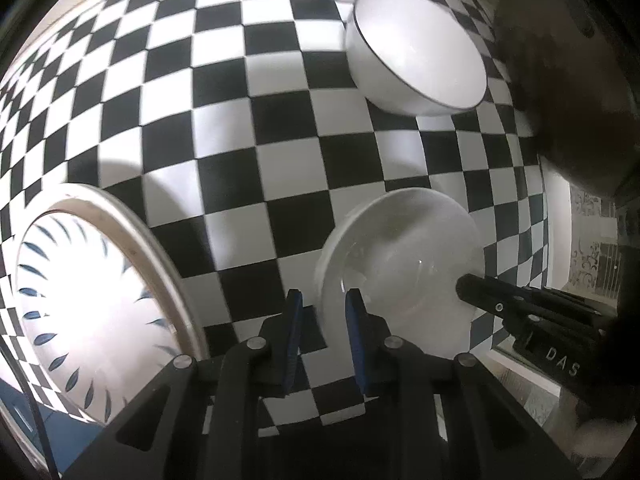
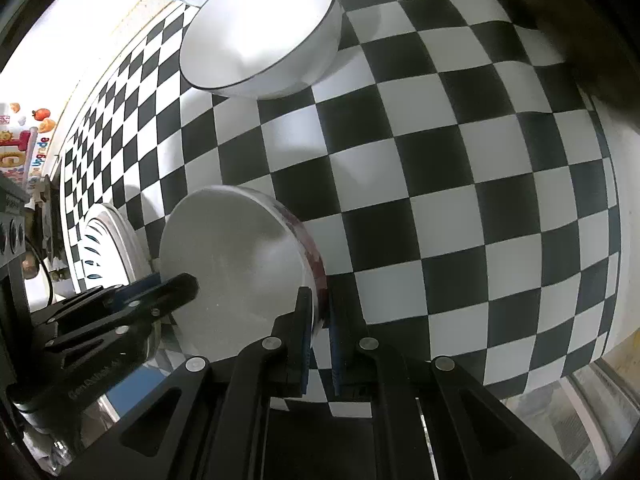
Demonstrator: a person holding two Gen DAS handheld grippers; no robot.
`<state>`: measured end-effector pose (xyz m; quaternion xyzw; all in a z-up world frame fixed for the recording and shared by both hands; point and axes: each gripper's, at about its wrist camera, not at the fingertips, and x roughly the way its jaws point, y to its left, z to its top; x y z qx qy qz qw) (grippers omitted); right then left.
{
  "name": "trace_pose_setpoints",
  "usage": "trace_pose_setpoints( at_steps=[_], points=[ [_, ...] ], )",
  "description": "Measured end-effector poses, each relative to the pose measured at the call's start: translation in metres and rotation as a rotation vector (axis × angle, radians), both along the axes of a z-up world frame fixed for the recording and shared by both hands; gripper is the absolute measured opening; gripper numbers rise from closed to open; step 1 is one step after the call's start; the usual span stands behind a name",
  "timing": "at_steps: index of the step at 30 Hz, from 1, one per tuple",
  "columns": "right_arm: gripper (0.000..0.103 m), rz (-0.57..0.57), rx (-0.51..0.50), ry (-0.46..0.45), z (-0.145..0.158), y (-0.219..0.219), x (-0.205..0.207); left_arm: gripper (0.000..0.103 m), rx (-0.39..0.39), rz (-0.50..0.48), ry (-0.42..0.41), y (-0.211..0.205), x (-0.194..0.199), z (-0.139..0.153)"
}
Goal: Organize plates and bowls
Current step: 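Carry the plain white bowl with both grippers and lower it into the dark-rim bowl, then close both grippers on the rim of the dark-rim bowl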
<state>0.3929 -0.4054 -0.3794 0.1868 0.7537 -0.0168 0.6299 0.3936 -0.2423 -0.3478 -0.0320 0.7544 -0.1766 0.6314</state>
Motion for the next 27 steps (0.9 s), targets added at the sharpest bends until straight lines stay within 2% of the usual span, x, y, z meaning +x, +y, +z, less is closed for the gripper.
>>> trace_pose_setpoints(
  at_steps=[6, 8, 10, 14, 19, 24, 27],
  points=[
    [0.009, -0.009, 0.011, -0.017, 0.028, -0.008, 0.003, 0.020, -0.009, 0.067, -0.077, 0.017, 0.008, 0.033],
    [0.017, -0.011, 0.015, -0.039, 0.043, -0.012, 0.010, 0.024, -0.013, 0.097, -0.123, 0.021, 0.017, 0.044],
    [0.039, -0.010, 0.005, -0.072, 0.059, -0.017, 0.020, 0.028, -0.010, 0.113, -0.154, 0.021, 0.030, 0.049],
    [0.042, 0.000, -0.028, -0.119, 0.076, -0.027, 0.047, 0.028, -0.013, 0.131, -0.159, 0.016, 0.066, 0.047],
    [0.042, -0.012, -0.064, -0.137, 0.069, -0.044, 0.093, 0.028, -0.042, 0.134, -0.119, -0.006, 0.113, 0.034],
    [0.042, -0.010, -0.082, -0.116, 0.041, -0.048, 0.136, 0.028, -0.048, 0.124, -0.073, -0.027, 0.145, 0.013],
    [0.042, -0.013, -0.091, -0.095, 0.022, -0.052, 0.153, 0.028, -0.024, 0.109, -0.029, -0.037, 0.155, -0.007]
  ],
)
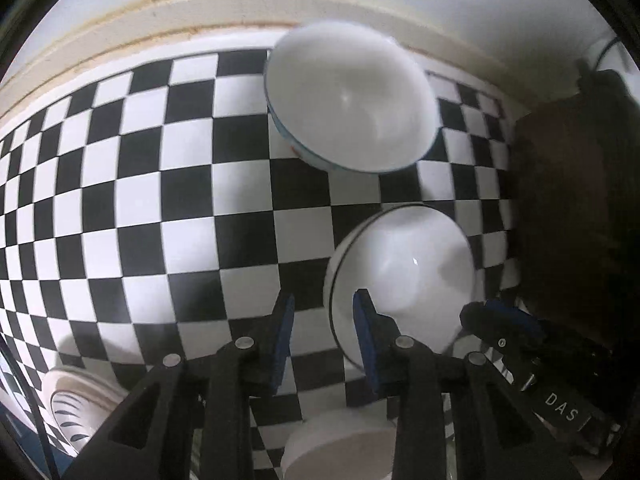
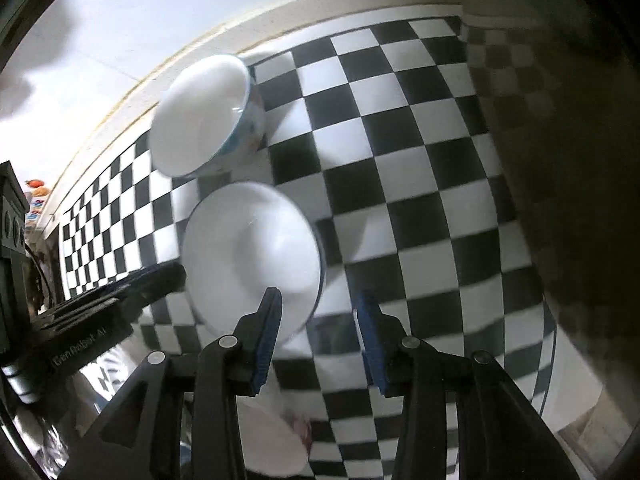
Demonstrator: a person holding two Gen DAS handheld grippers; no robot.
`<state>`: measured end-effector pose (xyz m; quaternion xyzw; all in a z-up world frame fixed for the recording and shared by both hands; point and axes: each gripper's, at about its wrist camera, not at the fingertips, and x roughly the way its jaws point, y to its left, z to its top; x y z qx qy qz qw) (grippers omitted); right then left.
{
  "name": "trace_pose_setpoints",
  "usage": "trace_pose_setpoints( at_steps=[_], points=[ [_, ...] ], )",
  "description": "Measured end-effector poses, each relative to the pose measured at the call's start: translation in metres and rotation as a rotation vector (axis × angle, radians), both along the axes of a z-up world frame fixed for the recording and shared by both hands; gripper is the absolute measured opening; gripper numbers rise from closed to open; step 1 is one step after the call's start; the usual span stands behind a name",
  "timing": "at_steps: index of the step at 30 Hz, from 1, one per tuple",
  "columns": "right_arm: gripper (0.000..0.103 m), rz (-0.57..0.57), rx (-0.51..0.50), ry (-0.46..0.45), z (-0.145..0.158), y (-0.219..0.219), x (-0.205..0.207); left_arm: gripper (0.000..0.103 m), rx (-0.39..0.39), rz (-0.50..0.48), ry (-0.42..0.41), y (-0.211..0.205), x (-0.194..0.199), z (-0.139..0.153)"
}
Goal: Organize plates and bowls
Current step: 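Close both grippers on the rim of the dark-rim bowl, then lift the nested bowls with both grippers and lower them into the flower-print bowl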
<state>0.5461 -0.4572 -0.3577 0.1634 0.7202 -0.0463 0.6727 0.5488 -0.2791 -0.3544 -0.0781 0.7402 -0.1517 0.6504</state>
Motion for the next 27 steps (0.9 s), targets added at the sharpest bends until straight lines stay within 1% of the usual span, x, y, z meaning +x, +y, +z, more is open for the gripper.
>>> trace_pose_setpoints(
  at_steps=[3, 5, 8, 9, 10, 11, 12, 13, 14, 16, 17, 19, 21, 27],
  points=[
    [0.042, -0.011, 0.015, 0.031, -0.020, -0.004, 0.011, 0.028, 0.003, -0.020, 0.032, -0.007, 0.003, -0.014],
    [0.042, -0.016, 0.027, 0.044, -0.029, -0.006, 0.012, 0.028, -0.001, -0.027, 0.068, -0.010, 0.003, -0.025],
    [0.041, -0.028, 0.045, 0.062, -0.040, -0.010, 0.013, 0.028, -0.022, 0.000, 0.108, -0.008, 0.002, -0.036],
    [0.037, -0.033, 0.052, 0.063, -0.043, -0.011, 0.014, 0.027, -0.032, 0.009, 0.106, -0.007, 0.002, -0.037],
    [0.029, -0.036, 0.057, 0.062, -0.044, -0.014, 0.013, 0.026, -0.036, 0.009, 0.097, -0.006, 0.002, -0.037],
    [0.026, -0.039, 0.062, 0.064, -0.047, -0.014, 0.014, 0.020, -0.029, 0.004, 0.086, -0.006, 0.001, -0.037],
    [0.022, -0.043, 0.067, 0.066, -0.048, -0.016, 0.014, 0.015, -0.030, 0.003, 0.082, -0.006, 0.001, -0.038],
    [0.015, -0.046, 0.074, 0.068, -0.050, -0.017, 0.015, 0.014, -0.039, 0.003, 0.084, -0.006, 0.001, -0.038],
    [0.012, -0.048, 0.076, 0.070, -0.051, -0.017, 0.015, 0.012, -0.044, 0.003, 0.086, -0.006, 0.000, -0.038],
    [0.008, -0.050, 0.083, 0.067, -0.054, -0.017, 0.014, 0.011, -0.062, -0.002, 0.087, -0.007, 0.000, -0.037],
    [0.008, -0.050, 0.078, 0.064, -0.053, -0.013, 0.012, 0.011, -0.066, -0.009, 0.082, -0.009, -0.002, -0.034],
    [0.008, -0.037, 0.064, 0.062, -0.053, -0.011, 0.011, 0.011, -0.038, -0.038, 0.052, -0.015, -0.004, -0.030],
    [0.008, -0.031, 0.055, 0.066, -0.053, -0.007, 0.009, 0.011, -0.025, -0.052, 0.044, -0.017, -0.006, -0.028],
    [0.008, -0.018, 0.065, 0.052, -0.047, 0.003, 0.005, 0.011, 0.001, -0.050, 0.030, -0.016, -0.013, -0.019]
  ],
)
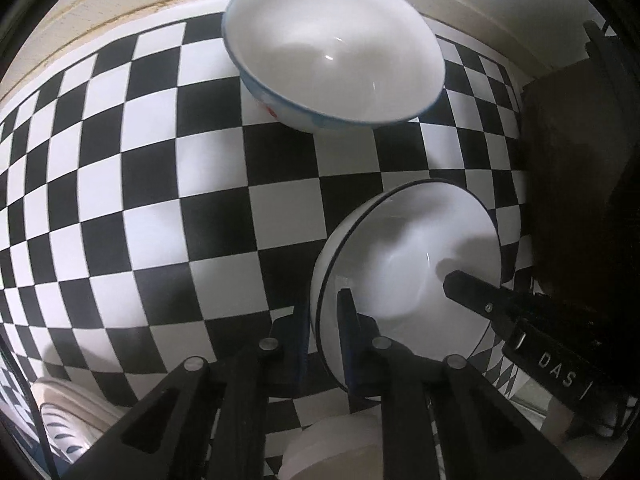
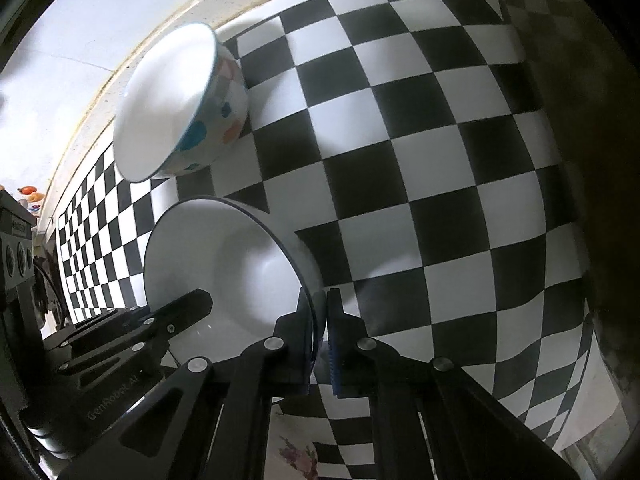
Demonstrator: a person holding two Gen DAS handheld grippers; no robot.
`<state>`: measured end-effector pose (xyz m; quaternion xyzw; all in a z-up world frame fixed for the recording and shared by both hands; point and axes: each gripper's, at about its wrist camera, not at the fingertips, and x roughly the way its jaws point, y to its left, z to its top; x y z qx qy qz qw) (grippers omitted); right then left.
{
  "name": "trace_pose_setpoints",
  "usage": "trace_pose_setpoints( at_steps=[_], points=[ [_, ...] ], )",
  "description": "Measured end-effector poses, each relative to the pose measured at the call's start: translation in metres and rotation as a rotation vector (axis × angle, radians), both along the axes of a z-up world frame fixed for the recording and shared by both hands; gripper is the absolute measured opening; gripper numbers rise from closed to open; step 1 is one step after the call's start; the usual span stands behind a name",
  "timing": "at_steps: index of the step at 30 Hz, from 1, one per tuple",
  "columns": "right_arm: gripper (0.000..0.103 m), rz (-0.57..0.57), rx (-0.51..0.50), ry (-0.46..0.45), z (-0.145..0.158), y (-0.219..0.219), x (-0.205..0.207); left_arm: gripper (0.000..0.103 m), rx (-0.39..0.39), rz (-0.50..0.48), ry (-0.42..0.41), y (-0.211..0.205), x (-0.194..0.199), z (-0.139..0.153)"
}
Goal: Organize plates and bowls
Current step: 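Lift the nested bowls with both grippers and lower them into the flower-print bowl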
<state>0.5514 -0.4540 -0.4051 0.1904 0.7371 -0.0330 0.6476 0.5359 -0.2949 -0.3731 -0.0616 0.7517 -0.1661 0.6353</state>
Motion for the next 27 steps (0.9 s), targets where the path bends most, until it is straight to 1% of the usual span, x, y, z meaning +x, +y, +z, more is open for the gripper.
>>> trace_pose_setpoints(
  at_steps=[6, 10, 11, 19, 22, 27],
  points=[
    [0.008, 0.026, 0.002, -0.022, 0.019, 0.007, -0.009, 0.011, -0.008, 0.000, -0.042, 0.006, -0.006, 0.023],
    [0.008, 0.038, 0.001, -0.048, 0.040, 0.009, -0.018, 0.011, -0.027, -0.019, -0.067, 0.010, -0.016, 0.044],
    [0.008, 0.041, 0.000, -0.057, 0.047, 0.009, -0.021, 0.011, -0.014, -0.025, -0.056, 0.010, -0.019, 0.048],
    [0.009, 0.054, -0.001, -0.109, 0.093, 0.018, -0.054, 0.011, -0.055, -0.043, -0.081, 0.024, -0.048, 0.084],
    [0.009, 0.055, 0.011, -0.117, 0.106, 0.023, -0.071, 0.011, -0.062, -0.057, -0.086, 0.029, -0.064, 0.092],
    [0.009, 0.059, 0.027, -0.105, 0.110, 0.038, -0.102, 0.011, -0.048, -0.084, -0.072, 0.035, -0.091, 0.090]
  ],
)
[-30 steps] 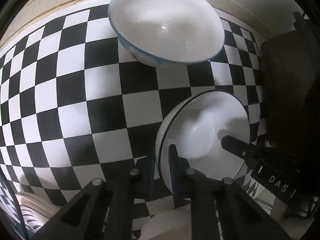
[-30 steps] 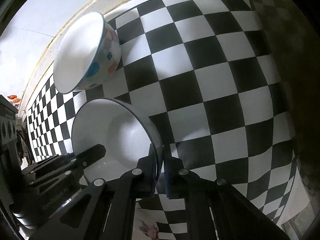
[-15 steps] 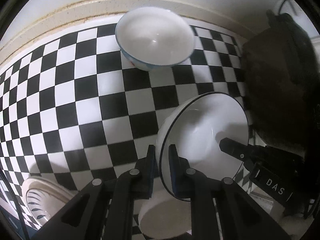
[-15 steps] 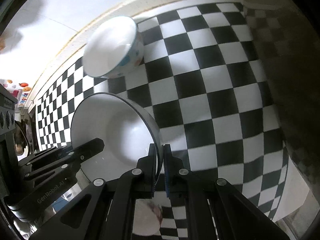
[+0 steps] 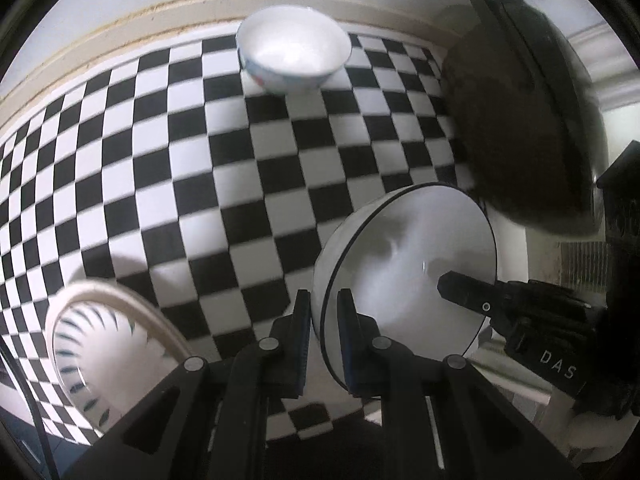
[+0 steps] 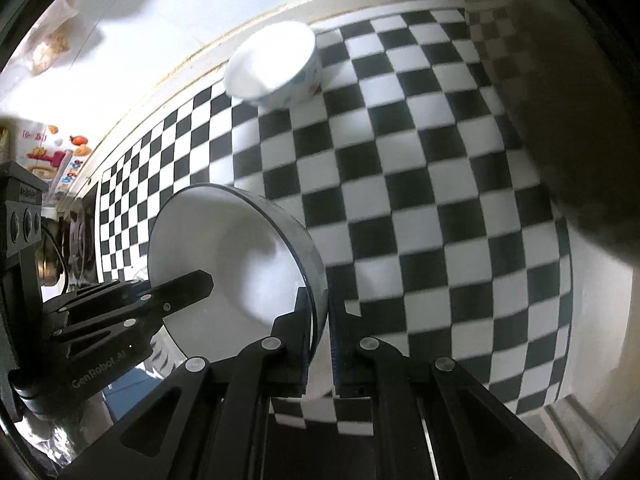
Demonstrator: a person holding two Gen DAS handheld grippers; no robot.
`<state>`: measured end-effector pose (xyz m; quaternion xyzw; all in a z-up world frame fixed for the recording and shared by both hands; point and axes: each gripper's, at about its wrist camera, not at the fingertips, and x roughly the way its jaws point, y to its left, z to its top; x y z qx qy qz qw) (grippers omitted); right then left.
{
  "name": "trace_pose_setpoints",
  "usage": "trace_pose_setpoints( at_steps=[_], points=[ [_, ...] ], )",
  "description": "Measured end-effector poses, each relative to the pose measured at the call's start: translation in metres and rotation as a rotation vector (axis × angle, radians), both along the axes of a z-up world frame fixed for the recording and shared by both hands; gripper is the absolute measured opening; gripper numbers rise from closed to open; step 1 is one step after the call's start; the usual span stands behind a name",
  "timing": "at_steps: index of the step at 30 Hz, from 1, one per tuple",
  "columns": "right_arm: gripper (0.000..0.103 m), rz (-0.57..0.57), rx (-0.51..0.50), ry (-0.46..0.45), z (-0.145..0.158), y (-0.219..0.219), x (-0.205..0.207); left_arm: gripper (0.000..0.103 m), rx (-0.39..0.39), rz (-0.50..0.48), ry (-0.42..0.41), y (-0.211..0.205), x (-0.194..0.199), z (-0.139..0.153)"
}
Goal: Organize plates and bowls
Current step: 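Lift the nested bowls with both grippers and lower them into the flower-print bowl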
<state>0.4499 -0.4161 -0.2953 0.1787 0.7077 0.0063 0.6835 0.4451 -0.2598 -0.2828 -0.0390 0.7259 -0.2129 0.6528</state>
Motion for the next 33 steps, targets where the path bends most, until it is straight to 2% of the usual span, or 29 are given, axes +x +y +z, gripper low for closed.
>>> trace_pose_setpoints(
  at_steps=[6, 13, 22, 33],
  points=[
    [0.009, -0.006, 0.025, 0.038, -0.018, 0.013, -0.028, 0.011, 0.024, -0.021, 0.039, 0.011, -0.026, -0.012],
    [0.009, 0.009, 0.033, 0.087, -0.043, 0.021, -0.046, 0.011, 0.047, -0.024, 0.073, 0.013, -0.039, -0.026],
    [0.009, 0.021, 0.016, 0.114, -0.053, 0.021, -0.047, 0.011, 0.083, -0.053, 0.085, 0.005, -0.047, -0.043],
    [0.009, 0.030, 0.008, 0.132, -0.059, 0.022, -0.045, 0.011, 0.124, -0.079, 0.077, -0.003, -0.050, -0.049]
  ],
)
